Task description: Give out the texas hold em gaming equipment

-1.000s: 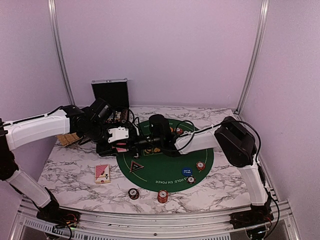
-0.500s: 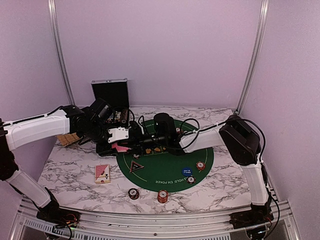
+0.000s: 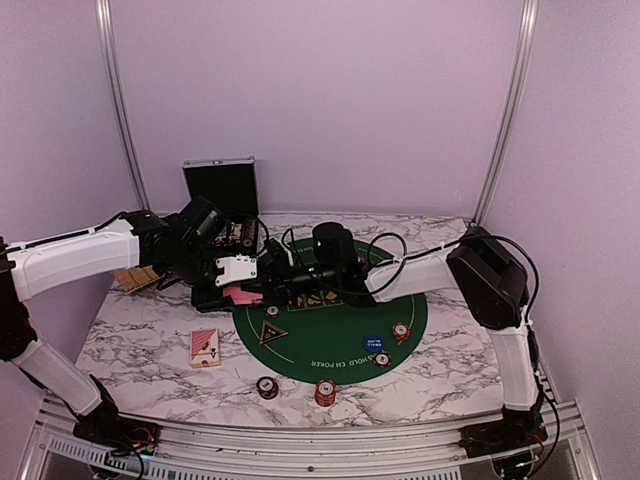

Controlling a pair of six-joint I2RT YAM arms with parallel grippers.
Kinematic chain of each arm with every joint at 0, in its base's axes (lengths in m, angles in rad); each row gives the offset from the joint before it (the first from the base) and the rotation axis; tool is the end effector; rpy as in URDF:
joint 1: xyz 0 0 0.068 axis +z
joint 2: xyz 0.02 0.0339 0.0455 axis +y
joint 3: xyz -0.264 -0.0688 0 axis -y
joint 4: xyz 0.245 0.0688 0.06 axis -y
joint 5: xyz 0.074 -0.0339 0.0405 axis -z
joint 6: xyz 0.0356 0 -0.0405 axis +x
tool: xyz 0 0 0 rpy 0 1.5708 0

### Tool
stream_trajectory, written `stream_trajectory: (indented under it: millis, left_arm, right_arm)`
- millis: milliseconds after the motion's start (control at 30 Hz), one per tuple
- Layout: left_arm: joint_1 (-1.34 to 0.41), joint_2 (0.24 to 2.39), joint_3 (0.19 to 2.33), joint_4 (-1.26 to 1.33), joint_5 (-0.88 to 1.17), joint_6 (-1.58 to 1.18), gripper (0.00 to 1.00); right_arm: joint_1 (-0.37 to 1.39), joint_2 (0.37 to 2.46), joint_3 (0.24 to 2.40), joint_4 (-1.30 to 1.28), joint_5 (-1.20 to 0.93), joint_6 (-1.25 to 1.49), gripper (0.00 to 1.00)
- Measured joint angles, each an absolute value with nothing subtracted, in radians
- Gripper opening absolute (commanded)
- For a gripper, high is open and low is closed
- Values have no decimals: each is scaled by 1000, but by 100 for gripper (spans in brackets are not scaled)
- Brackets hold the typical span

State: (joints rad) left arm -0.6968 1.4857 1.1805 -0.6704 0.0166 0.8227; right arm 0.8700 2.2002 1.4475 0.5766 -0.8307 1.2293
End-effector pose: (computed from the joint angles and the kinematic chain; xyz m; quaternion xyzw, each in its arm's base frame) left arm 0.2379 -0.1999 0.2694 0.6602 0.6914 0.0105 0.2931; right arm 0.2970 0.3928 0.1860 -0.1296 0.7364 0.6636 0.0243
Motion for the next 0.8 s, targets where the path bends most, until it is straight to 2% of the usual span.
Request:
stream_trajectory:
  millis: [333, 367, 467, 567, 700, 800]
  left_arm:
    - [-699, 1486, 1176, -655, 18, 823, 10]
    - [-699, 1486, 1174, -654, 19, 822, 9]
    - [-699, 1486, 1170, -648, 25, 822, 8]
    - [-691, 1485, 1169, -653, 18, 819, 7]
    - [-681, 1484, 1164, -657, 14, 816, 5]
    - [-680, 1484, 1164, -657, 13, 814, 5]
  right_arm:
    - [865, 2168, 1428, 549, -833, 1217, 15]
    - [865, 2166, 1427, 543, -833, 1215, 16]
    - [865, 2161, 1422, 537, -834, 1208, 32]
    - [861, 2161, 1414, 513, -835, 1198, 41]
    - [851, 2161, 1404, 495, -837, 1192, 42]
    - [848, 2161, 1403, 493, -838, 1192, 37]
